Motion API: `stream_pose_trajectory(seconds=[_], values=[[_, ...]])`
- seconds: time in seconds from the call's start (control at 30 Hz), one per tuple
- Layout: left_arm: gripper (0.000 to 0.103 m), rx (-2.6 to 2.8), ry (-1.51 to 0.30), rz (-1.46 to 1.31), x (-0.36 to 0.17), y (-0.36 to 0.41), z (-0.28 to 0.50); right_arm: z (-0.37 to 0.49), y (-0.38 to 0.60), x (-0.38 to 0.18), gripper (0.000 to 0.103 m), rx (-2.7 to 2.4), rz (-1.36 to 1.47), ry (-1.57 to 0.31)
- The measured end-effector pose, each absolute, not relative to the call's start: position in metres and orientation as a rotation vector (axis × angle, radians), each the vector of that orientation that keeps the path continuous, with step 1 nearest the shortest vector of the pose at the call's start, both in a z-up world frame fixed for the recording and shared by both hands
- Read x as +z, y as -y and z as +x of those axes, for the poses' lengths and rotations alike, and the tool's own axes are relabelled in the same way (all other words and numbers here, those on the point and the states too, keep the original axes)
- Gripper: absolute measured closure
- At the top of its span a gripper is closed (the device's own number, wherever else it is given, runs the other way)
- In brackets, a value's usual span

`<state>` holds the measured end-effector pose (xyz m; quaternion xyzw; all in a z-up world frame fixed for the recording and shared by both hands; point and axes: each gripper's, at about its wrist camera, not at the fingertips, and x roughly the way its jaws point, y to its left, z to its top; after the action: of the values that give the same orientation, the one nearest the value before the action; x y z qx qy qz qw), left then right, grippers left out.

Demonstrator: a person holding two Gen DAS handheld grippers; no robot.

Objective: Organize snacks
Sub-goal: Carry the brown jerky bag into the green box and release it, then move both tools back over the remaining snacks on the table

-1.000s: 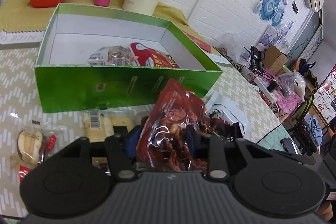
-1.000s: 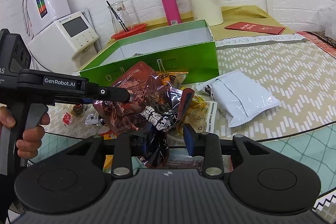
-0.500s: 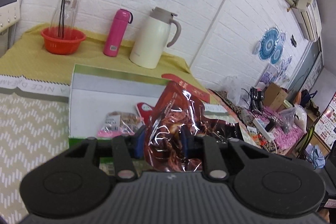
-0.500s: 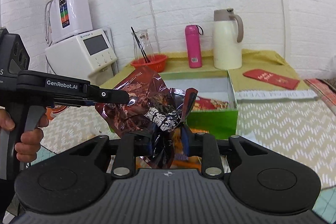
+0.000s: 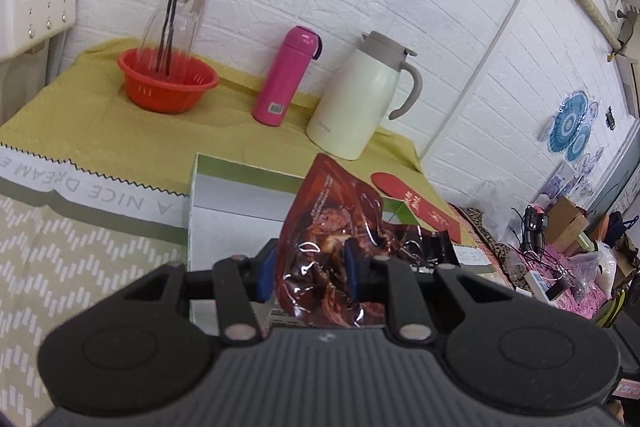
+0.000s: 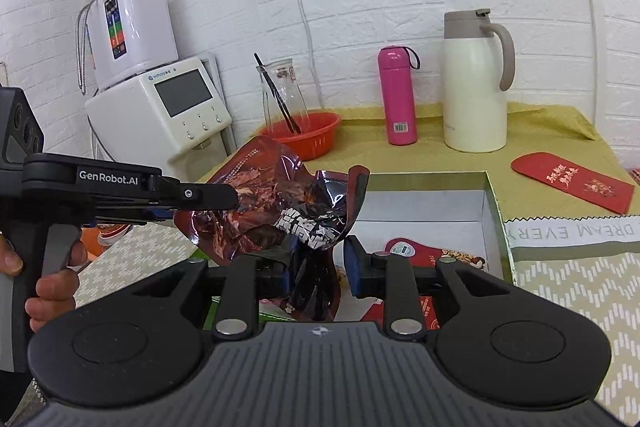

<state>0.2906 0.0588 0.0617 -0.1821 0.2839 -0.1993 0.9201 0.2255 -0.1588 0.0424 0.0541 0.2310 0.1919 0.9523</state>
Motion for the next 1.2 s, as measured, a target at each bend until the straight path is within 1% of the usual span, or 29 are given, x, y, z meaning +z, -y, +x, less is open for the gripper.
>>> stream_pose_trajectory(seconds=[0.07, 0.33, 0.37, 0.4, 0.43, 0.47, 0.5, 0.57, 0.77, 1.0, 1.2], values=[[0.085, -0.409, -0.603, -0.373, 0.056, -0.059, 0.299, 0.236, 0.158, 0.038, 0.062, 0.379, 0.109, -0.487], [0.085, -0.374, -0.644, -0.368, 0.04, -0.057, 0.328, 0.272, 0.157, 0.024, 0.062, 0.354, 0.116, -0.549], [0.083, -0.371, -0.636, -0.358, 0.04, -0.056, 0.33, 0.276, 0.157, 0.022, 0.062, 0.353, 0.112, -0.549], [0.074, -0.368, -0.628, -0.351, 0.04, -0.056, 0.33, 0.279, 0.157, 0.02, 0.058, 0.358, 0.111, -0.55], [0.057, -0.363, -0.619, -0.351, 0.04, -0.056, 0.331, 0.284, 0.155, 0.018, 0.057, 0.365, 0.103, -0.56], [0.02, -0.344, -0.611, -0.358, 0.041, -0.056, 0.329, 0.287, 0.153, 0.016, 0.038, 0.37, 0.086, -0.575], [0.014, -0.317, -0.584, -0.375, 0.042, -0.058, 0.326, 0.286, 0.151, 0.014, 0.0, 0.369, 0.068, -0.582], [0.014, -0.302, -0.532, -0.405, 0.046, -0.062, 0.319, 0.279, 0.148, 0.014, 0.0, 0.377, 0.024, -0.539], [0.014, -0.305, -0.539, -0.357, 0.054, -0.057, 0.311, 0.266, 0.139, 0.017, 0.0, 0.377, -0.116, -0.502], [0.014, -0.316, -0.542, -0.346, 0.059, -0.055, 0.294, 0.246, 0.139, 0.032, 0.0, 0.376, -0.131, -0.473], [0.014, -0.324, -0.524, -0.324, 0.072, -0.052, 0.266, 0.214, 0.141, 0.047, 0.0, 0.375, -0.16, -0.423]])
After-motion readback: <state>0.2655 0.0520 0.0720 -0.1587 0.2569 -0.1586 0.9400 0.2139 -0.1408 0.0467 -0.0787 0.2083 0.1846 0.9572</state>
